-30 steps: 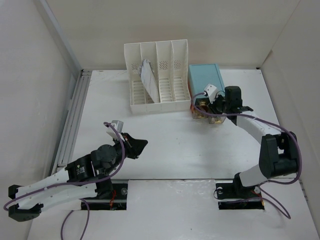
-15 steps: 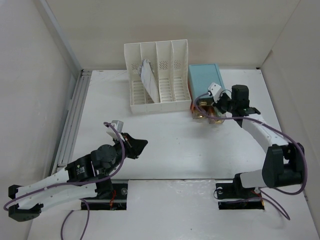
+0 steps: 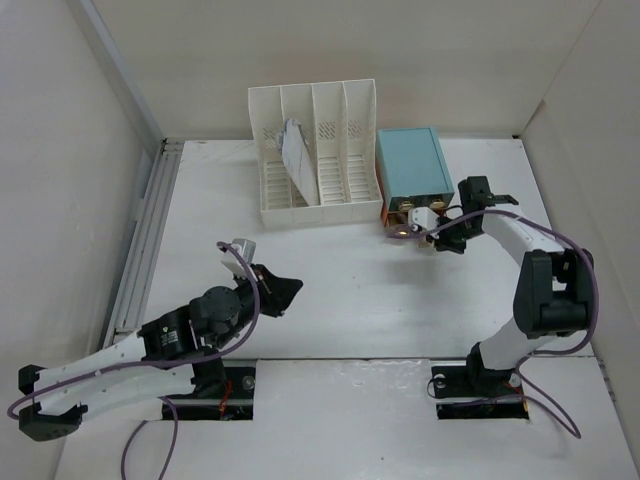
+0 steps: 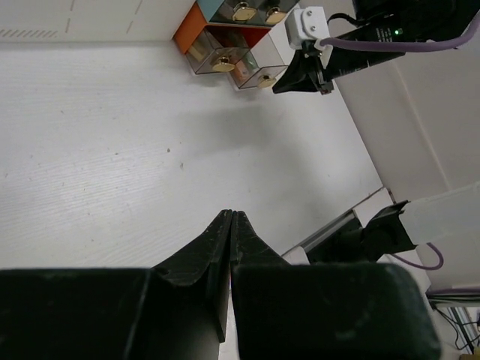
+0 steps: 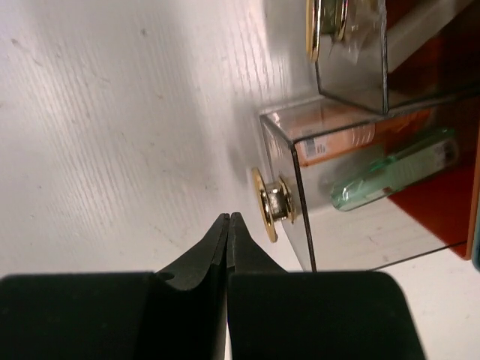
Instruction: Organize the desk
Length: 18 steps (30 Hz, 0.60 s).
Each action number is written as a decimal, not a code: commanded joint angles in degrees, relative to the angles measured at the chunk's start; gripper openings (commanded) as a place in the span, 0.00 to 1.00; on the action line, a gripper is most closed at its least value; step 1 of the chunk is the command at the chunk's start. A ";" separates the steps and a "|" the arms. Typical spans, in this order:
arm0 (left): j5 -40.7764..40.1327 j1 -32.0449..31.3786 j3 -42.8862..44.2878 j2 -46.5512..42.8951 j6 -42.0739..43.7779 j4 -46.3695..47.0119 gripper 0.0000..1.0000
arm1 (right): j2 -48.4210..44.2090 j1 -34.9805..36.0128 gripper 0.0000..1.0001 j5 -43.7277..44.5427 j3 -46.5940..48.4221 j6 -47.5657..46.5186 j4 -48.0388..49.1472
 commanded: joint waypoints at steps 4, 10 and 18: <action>1.80 -0.07 -1.01 1.57 1.00 6.54 0.00 | 1.24 -0.64 0.00 4.31 0.90 9.30 9.13; 4.96 -0.07 -3.92 7.02 -1.10 14.54 0.07 | 1.86 1.82 0.00 12.31 -3.67 21.96 27.94; 7.26 -0.07 -7.26 19.66 -5.24 35.08 0.77 | 4.58 3.06 0.00 16.00 -4.91 30.41 37.53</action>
